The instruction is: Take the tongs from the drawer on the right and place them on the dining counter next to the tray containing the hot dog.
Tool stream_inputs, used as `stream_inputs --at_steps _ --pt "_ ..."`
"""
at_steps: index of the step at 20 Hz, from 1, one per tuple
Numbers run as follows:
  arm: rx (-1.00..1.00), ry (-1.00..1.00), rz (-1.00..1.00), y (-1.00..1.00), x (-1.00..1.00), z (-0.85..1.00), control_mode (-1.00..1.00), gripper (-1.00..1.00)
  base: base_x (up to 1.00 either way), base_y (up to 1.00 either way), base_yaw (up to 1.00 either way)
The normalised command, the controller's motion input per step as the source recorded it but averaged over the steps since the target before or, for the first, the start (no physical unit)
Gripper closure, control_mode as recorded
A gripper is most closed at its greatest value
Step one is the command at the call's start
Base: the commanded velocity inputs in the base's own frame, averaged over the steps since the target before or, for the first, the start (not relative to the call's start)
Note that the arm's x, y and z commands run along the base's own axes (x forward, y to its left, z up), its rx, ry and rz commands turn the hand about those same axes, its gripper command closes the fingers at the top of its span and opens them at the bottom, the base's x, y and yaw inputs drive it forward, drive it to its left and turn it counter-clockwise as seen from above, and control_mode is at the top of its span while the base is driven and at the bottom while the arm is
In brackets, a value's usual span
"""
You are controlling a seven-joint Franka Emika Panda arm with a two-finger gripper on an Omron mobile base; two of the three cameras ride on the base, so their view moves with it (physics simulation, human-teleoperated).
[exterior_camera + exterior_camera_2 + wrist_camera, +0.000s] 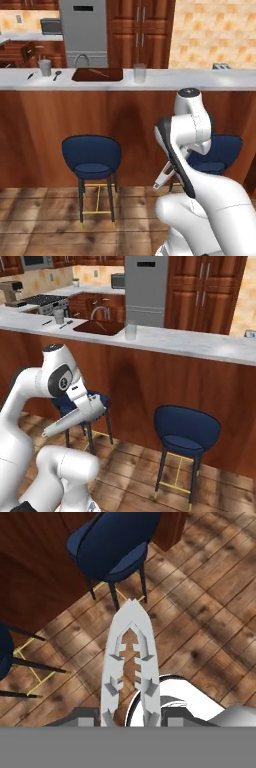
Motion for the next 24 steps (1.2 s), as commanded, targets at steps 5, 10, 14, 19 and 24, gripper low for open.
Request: stream_inputs --at_steps 5,10,14,19,24 --pt "0.0 0.0 0.0 0.0 0.0 0.0 1.0 1.0 0.55 0.02 -0.07" --pt "0.0 0.0 0.0 0.0 0.0 0.0 1.0 1.0 0.57 -0.17 0.0" --pt "0.0 0.0 0.0 0.0 0.0 0.0 1.0 1.0 0.65 0.0 -0.06" --pt "0.0 0.0 0.0 0.0 0.0 0.0 1.0 1.0 0.72 0.0 -0.19" --pt "0.0 0.0 0.0 0.0 0.0 0.0 1.0 1.0 0.5 0.11 -0.24"
